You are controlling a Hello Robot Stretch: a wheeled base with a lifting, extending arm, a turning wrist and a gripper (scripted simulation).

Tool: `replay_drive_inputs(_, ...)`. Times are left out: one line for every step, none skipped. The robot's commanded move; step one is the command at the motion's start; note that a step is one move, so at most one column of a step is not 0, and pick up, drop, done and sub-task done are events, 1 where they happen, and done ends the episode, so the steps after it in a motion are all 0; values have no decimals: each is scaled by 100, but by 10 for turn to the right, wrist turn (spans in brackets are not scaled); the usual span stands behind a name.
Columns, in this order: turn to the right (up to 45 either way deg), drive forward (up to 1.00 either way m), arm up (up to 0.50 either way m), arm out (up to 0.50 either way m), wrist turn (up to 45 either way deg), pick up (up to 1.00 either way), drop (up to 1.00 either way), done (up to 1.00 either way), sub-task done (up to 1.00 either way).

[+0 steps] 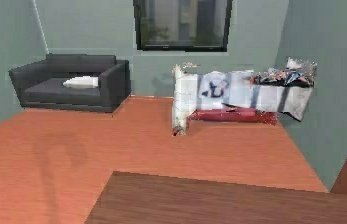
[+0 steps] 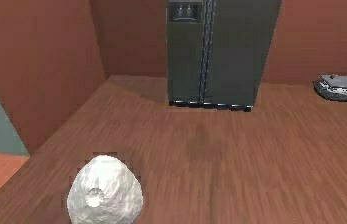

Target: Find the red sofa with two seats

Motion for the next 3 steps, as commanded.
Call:
replay_drive_inputs(0, 5, 0, 0, 0, 0, 0, 0, 0)
replay_drive_inputs(60, 0, 0, 0, 0, 0, 0, 0, 0)
replay_drive_inputs(0, 80, 0, 0, 0, 0, 0, 0, 0)
